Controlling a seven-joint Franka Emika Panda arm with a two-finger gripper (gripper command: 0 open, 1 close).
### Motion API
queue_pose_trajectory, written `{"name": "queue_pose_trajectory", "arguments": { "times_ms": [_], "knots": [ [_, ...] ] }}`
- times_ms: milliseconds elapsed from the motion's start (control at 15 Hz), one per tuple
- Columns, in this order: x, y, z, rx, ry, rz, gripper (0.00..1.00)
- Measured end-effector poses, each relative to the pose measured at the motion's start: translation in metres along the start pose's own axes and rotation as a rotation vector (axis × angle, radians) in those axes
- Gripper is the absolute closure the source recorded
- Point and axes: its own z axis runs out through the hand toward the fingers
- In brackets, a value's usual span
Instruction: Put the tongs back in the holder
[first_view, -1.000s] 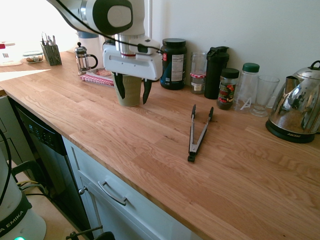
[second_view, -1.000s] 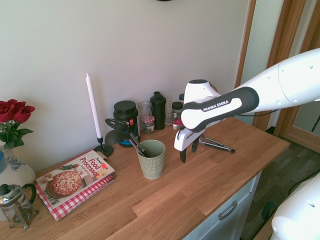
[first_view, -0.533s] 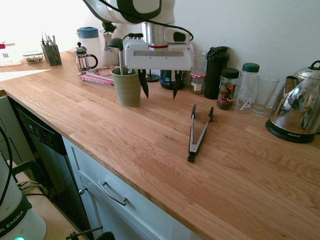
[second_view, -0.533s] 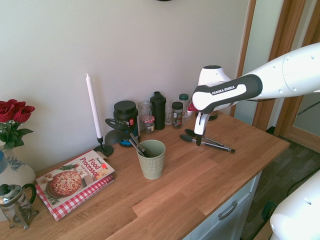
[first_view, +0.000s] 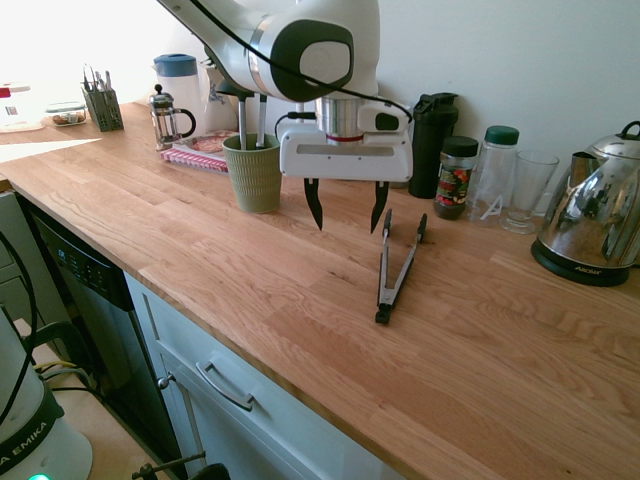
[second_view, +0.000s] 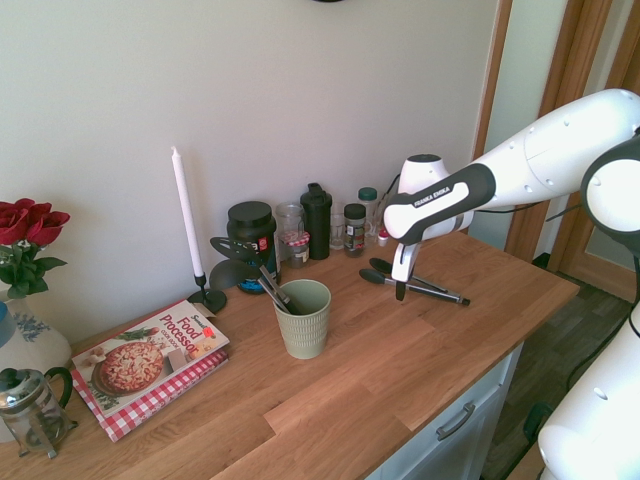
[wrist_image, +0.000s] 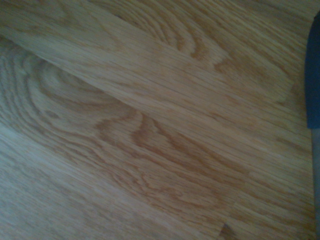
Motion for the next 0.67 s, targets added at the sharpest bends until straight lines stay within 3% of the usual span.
{"name": "queue_pose_trajectory", "arguments": {
  "times_ms": [667],
  "knots": [
    [0.012, -0.001, 0.017, -0.004, 0.024, 0.008, 0.0]
  ]
}}
